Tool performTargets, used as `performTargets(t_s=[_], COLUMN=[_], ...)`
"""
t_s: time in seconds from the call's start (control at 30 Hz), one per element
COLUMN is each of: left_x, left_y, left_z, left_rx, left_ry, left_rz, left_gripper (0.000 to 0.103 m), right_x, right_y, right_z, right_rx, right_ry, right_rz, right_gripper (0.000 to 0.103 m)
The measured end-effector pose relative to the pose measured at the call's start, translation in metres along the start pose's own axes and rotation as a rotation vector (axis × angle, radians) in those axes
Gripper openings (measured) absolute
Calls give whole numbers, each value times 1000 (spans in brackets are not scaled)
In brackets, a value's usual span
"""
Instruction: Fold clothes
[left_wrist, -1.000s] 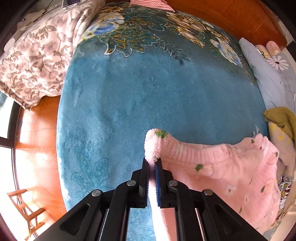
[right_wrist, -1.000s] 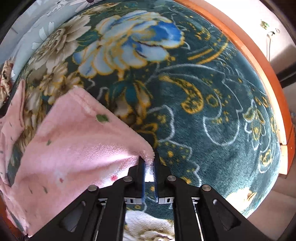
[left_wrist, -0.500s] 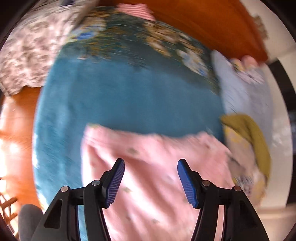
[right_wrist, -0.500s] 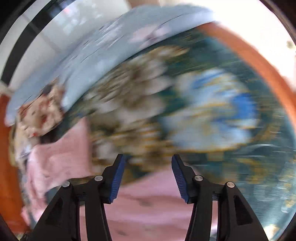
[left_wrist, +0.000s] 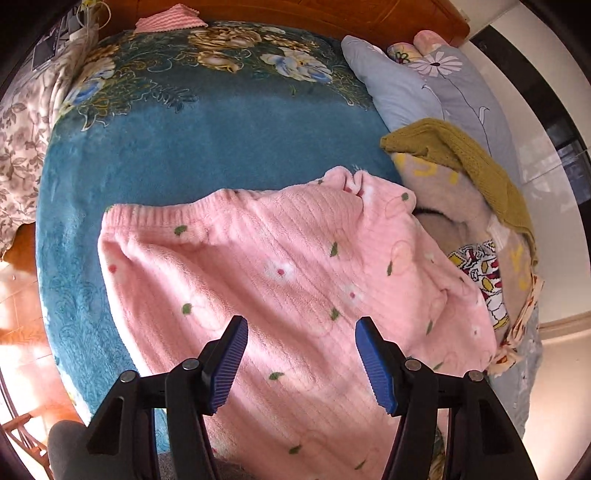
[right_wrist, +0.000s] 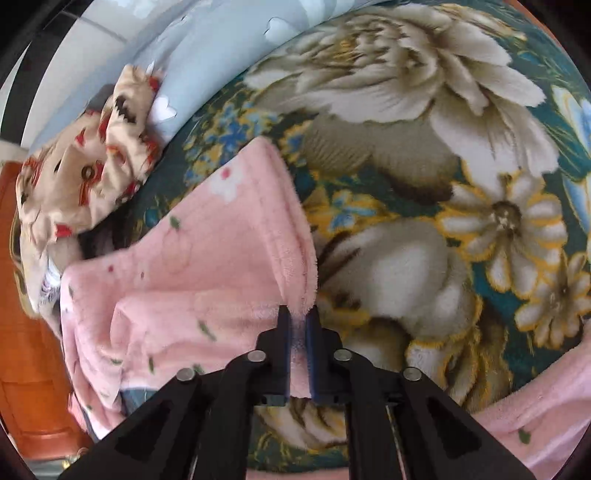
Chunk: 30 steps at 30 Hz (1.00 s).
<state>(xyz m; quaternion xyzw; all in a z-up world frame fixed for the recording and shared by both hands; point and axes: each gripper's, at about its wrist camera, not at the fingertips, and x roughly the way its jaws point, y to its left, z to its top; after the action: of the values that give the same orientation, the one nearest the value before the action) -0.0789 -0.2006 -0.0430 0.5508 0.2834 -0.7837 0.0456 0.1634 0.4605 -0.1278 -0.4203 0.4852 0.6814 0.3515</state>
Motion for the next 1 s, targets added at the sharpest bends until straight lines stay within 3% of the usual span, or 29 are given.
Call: performTargets(t_s=[0.3,0.33,0.4,0.5,0.7,0.77,0.83,1.0], left_x=[6,9,13,15,8,8,10,21], left_y=[20,22,25,27,63,80,99,143], left_z=[17,19,20,22,33,36,37,37], left_rx=[-39,-46,-53,-53,-129,-164,-193,-251], left_ry=[-12,-8,-1,9,-20,-24,-24,2], left_rz=[31,33,39,37,56,69,87,149], left_gripper=[65,65,65,65,65,65,65,65], right_x=[-119,-119,-105,-90,-79,-90,-102,-134], right_y=[-62,-75,-107,-132,-142,-146,-149,-182], right_z=[41,46,53,47,37,37,40,31], right_rx=[9,24,101,173,180,163,150,175], right_ry=[-338,-332,-248,-202,-159,-180,-207,-214], right_rz=[-84,-129,-136,-151,-136,-124,-121,-145], right_gripper=[7,7,7,7,10,17,43,47])
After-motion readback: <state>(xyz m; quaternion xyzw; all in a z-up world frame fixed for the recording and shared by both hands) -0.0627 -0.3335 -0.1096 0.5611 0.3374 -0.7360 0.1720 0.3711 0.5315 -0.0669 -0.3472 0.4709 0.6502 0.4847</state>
